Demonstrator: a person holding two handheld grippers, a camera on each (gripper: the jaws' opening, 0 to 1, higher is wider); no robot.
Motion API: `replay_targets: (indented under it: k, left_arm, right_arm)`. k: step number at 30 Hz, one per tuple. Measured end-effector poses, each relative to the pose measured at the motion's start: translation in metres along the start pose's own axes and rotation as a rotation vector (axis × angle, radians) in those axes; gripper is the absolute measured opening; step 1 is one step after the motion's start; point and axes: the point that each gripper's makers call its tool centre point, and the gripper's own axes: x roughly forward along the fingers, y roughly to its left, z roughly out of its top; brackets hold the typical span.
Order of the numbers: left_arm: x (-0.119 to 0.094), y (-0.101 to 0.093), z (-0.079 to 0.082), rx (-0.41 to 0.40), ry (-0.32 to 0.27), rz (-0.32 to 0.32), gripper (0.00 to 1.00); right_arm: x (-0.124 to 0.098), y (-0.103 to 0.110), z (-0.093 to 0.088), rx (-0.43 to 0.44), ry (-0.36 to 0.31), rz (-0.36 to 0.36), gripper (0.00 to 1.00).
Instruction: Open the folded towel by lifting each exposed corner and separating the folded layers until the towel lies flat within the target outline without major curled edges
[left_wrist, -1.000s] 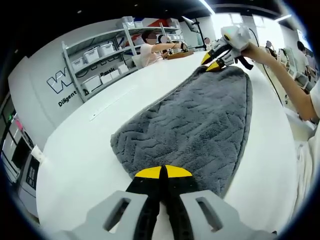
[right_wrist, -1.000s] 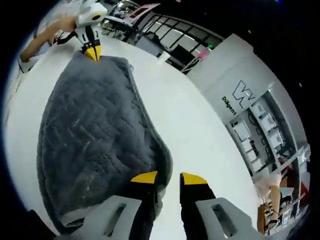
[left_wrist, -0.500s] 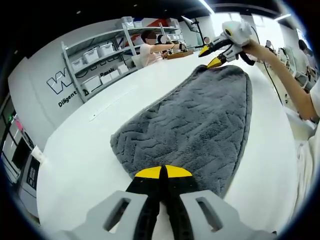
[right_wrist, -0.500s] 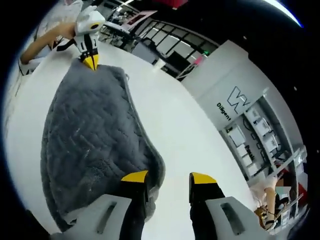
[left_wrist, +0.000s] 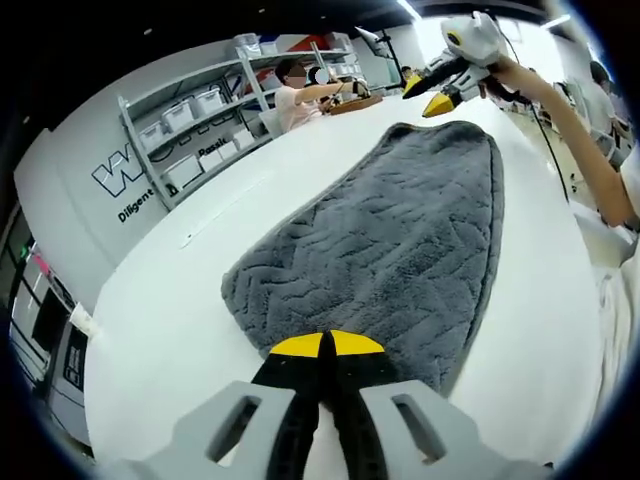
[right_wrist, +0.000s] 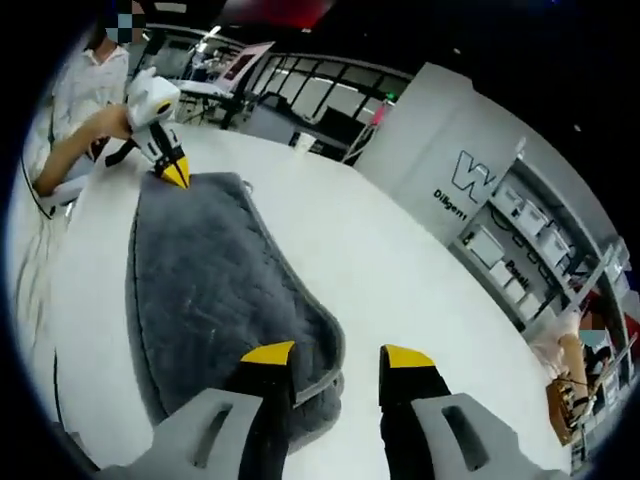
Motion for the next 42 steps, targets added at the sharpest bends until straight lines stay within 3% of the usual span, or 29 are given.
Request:
replay_targets:
  k: [3,7,10,11,12,14,16,21,22,23,25,27,28,31,34,38,40,42]
  left_arm:
    - [0.001,0.0,0.001,0.025,0.002,0.0,0.01]
    - [0.004,0.001,0.006,0.169,0.038,0.02,0.01]
    - [0.003,-0.003,0.007,0.183,0.051,0.024,0.01]
    - [0.002,-0.003,0.008,0.191,0.054,0.024,0.01]
    - [0.0,-0.003,0.012,0.248,0.04,0.02,0.01]
    - [-0.003,-0.005,0.02,0.278,0.006,0.017,0.01]
    - [-0.006,-0.012,0.028,0.238,-0.036,0.001,0.01]
    - [-0.011,-0.023,0.046,0.253,-0.098,-0.014,0.01]
    - [-0.012,-0.033,0.051,0.233,-0.13,-0.063,0.01]
    - [-0.018,-0.049,0.063,0.192,-0.197,-0.154,0.01]
    - [-0.025,-0.06,0.08,0.111,-0.288,-0.23,0.01]
    - [-0.031,-0.059,0.091,0.093,-0.331,-0.228,0.01]
    - [-0.032,-0.058,0.091,0.106,-0.323,-0.214,0.01]
    - [-0.031,-0.05,0.096,0.139,-0.338,-0.165,0.01]
    - [-0.036,-0.036,0.11,0.132,-0.413,-0.099,0.06]
    - [-0.042,-0.039,0.121,0.05,-0.479,-0.138,0.08]
    - [-0.043,-0.042,0.125,0.039,-0.499,-0.155,0.08]
    - [-0.045,-0.044,0.128,0.007,-0.516,-0.164,0.09]
  right_arm:
    - [-0.002,-0.001,-0.001,-0.004,-0.002,0.002,0.26]
    - [-0.009,-0.004,-0.001,-0.02,0.002,-0.005,0.19]
    - [-0.015,-0.006,0.002,-0.005,-0.01,-0.014,0.2]
    - [-0.016,-0.007,0.003,-0.042,-0.014,-0.015,0.18]
    - [-0.018,-0.005,0.003,-0.074,-0.008,-0.008,0.16]
    - [-0.021,-0.006,0.002,-0.047,-0.009,-0.007,0.14]
    - [-0.024,-0.01,0.002,-0.026,-0.011,-0.017,0.17]
    - [-0.028,-0.008,-0.002,-0.022,-0.002,0.0,0.13]
    - [-0.029,-0.005,-0.004,-0.021,0.003,0.016,0.13]
    - [-0.03,0.002,-0.01,-0.002,0.022,0.056,0.14]
    - [-0.03,0.002,-0.017,0.004,0.043,0.056,0.17]
    - [-0.032,-0.002,-0.023,0.003,0.063,0.041,0.21]
    - [-0.033,-0.002,-0.025,0.014,0.067,0.044,0.21]
    - [-0.039,0.012,-0.032,0.051,0.103,0.109,0.08]
    - [-0.042,0.019,-0.03,0.039,0.084,0.146,0.0]
    - [-0.042,0.011,-0.026,0.045,0.065,0.107,0.19]
    - [-0.042,0.011,-0.027,0.056,0.071,0.107,0.16]
    - [-0.044,0.018,-0.026,0.083,0.063,0.146,0.05]
